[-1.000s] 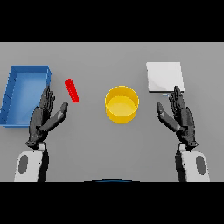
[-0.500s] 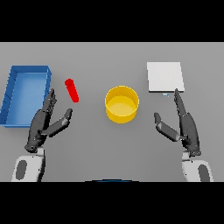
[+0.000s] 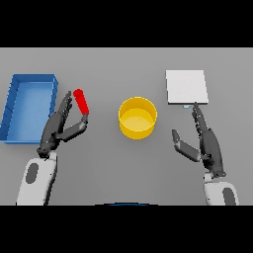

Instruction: Pick up the red beaker and tilt it to pour out 1 green nut into yellow bowl. Pick up the yellow bowl and place it on the metallic measuring scale.

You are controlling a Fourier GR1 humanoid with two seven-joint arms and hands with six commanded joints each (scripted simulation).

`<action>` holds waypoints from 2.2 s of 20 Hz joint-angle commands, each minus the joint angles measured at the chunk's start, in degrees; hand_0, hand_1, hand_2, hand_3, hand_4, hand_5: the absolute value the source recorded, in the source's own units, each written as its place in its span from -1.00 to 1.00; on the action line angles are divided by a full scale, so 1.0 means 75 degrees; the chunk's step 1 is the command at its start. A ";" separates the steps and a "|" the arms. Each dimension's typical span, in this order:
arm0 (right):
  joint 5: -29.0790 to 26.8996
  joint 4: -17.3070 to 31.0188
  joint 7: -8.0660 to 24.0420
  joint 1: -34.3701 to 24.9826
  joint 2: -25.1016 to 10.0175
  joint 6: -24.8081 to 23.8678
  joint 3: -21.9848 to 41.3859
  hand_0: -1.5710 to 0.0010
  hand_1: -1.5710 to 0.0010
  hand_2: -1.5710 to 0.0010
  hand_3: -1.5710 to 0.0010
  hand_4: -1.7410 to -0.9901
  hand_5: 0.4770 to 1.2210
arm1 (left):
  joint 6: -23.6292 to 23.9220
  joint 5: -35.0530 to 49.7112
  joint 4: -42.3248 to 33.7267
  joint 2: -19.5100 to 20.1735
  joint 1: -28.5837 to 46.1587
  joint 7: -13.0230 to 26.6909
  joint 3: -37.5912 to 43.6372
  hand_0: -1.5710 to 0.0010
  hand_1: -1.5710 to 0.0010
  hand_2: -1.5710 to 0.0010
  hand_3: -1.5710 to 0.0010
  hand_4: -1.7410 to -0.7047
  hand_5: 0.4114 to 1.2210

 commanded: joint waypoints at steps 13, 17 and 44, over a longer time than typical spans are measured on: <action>-0.0162 0.0016 0.0050 0.0000 -0.0074 0.0003 -0.0181 1.00 1.00 1.00 1.00 0.09 -0.44 | 0.0157 -0.0007 0.2817 -0.0054 -0.2013 -0.0635 0.0688 1.00 1.00 1.00 1.00 -0.19 -0.26; -0.0217 -0.0008 0.0059 -0.0043 -0.0055 0.0029 -0.0185 1.00 1.00 1.00 1.00 0.11 -0.45 | 0.0161 -0.0058 0.3389 -0.0002 -0.2488 -0.0687 0.0791 1.00 1.00 1.00 1.00 -0.17 -0.27; 0.0141 0.0217 -0.0122 -0.0251 -0.0112 -0.0103 -0.0113 1.00 1.00 1.00 1.00 0.32 -0.47 | 0.1330 -0.0312 0.3262 -0.0060 -0.3374 -0.1383 0.0415 -0.97 -0.98 -0.98 -0.98 -0.96 0.70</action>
